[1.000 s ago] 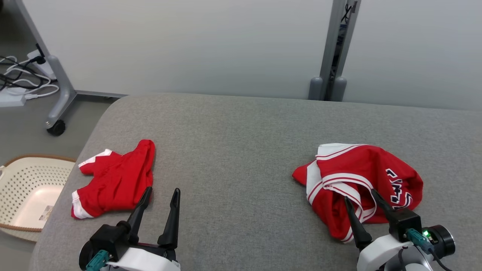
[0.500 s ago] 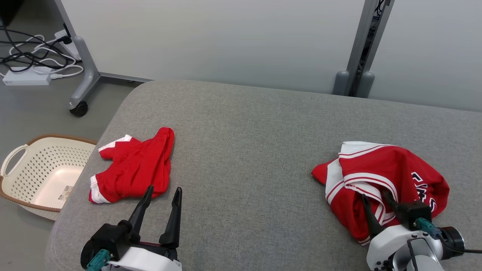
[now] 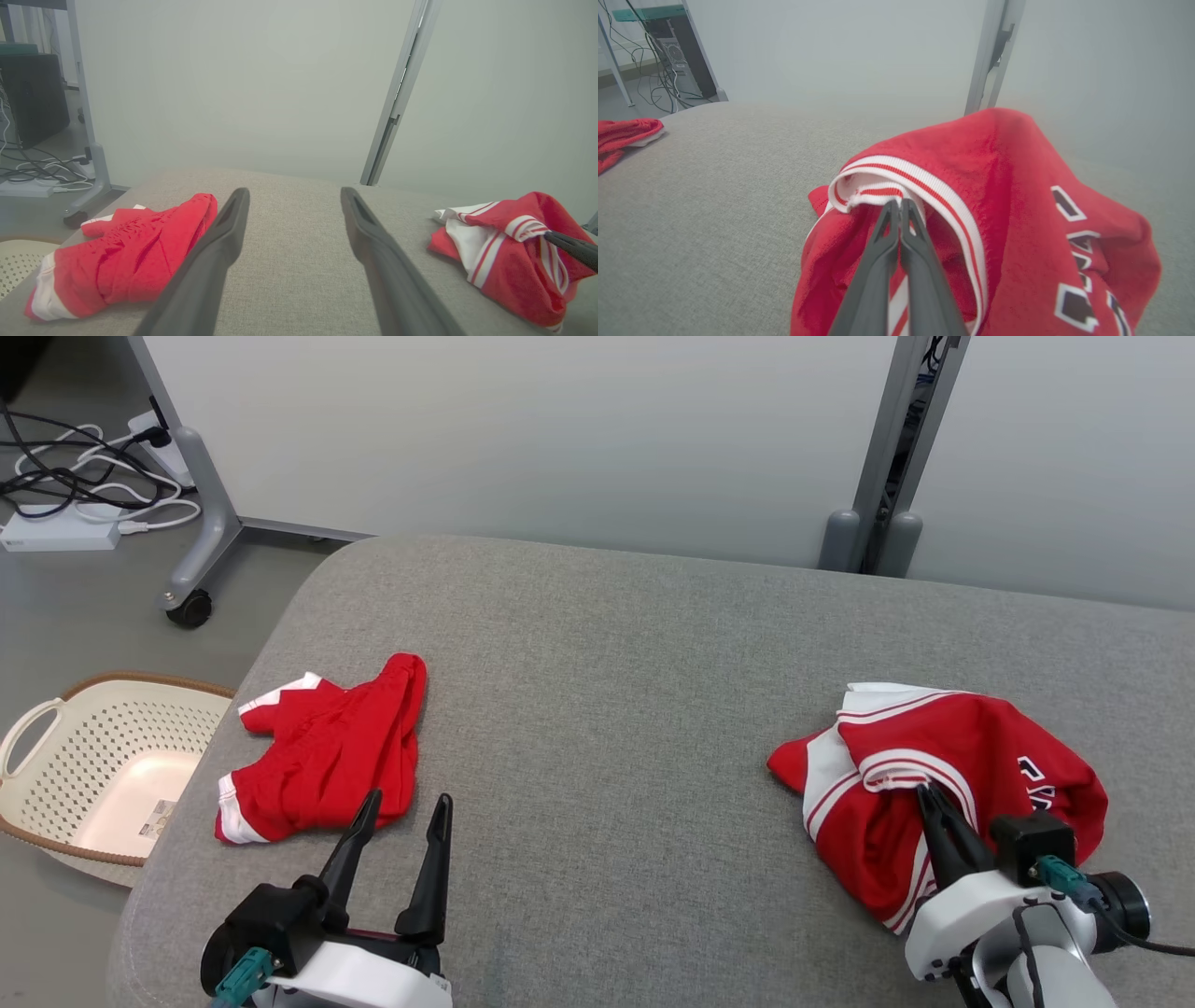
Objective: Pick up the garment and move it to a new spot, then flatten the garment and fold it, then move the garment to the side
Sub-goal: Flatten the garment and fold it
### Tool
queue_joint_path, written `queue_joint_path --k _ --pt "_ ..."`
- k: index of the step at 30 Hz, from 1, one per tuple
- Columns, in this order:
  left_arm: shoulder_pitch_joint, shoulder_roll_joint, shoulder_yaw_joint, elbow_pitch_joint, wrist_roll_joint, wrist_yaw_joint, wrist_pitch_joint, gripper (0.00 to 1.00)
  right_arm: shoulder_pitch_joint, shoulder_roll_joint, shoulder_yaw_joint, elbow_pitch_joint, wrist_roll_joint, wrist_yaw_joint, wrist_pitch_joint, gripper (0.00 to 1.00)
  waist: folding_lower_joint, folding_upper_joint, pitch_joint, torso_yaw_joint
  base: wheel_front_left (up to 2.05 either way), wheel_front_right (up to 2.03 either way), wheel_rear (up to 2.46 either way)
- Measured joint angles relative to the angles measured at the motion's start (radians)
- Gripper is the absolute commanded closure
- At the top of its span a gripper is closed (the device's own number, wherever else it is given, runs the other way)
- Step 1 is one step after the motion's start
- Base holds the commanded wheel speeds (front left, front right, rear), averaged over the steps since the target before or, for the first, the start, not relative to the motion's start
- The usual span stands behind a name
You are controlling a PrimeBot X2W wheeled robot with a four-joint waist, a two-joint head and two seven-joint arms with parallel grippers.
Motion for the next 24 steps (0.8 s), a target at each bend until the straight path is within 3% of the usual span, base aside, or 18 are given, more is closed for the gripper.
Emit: queue_joint_path --k 15,20,24 --pt "0.001 0.000 0.002 0.006 0.004 0.000 0.000 0.00 -0.007 0.000 0.080 -0.411 0.069 0.000 -0.003 1.00 0.0000 0.0000 -0.053 0.004 0.00 0.00 0.00" --pt "0.002 0.000 0.004 0.004 -0.014 0.002 0.000 0.00 -0.077 -0.003 0.105 -0.505 0.091 0.000 -0.003 1.00 -0.0001 0.0000 -0.066 0.022 0.00 0.00 0.00" --pt "0.002 0.000 0.002 0.003 -0.013 0.002 0.000 0.00 -0.181 -0.014 0.198 -0.530 0.113 0.000 -0.002 1.00 0.0000 0.0000 -0.071 0.037 0.00 0.00 0.00"
